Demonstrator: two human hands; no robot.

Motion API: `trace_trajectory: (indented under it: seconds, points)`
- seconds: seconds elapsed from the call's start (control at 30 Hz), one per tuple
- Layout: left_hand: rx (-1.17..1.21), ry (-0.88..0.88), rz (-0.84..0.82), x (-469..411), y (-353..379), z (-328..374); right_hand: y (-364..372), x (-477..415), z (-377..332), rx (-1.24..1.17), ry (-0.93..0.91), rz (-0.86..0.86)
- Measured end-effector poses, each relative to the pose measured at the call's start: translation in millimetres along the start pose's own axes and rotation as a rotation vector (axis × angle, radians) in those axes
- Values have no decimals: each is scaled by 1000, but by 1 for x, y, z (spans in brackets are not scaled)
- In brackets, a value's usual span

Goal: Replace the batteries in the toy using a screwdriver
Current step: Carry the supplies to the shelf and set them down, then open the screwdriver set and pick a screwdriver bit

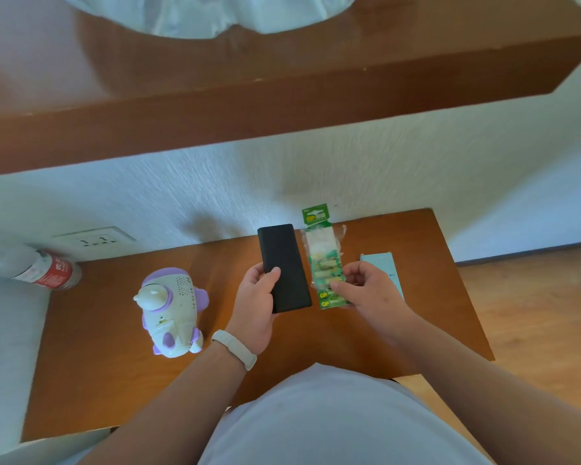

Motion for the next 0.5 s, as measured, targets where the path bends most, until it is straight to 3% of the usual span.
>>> trace_trajectory:
  seconds: [0.5]
  points:
    - [-55,48,50,-2,-19,6,3,-39,93,543,123,114]
Point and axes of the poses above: each hand's wrist, its own x-axis away from the middle knuckle, its own y-axis out of the palm, z = x × y, the point moved 8 cm from there along -x, towards the middle knuckle, and after that the axes turned 14 degrees about z, right-handed, at the moved point
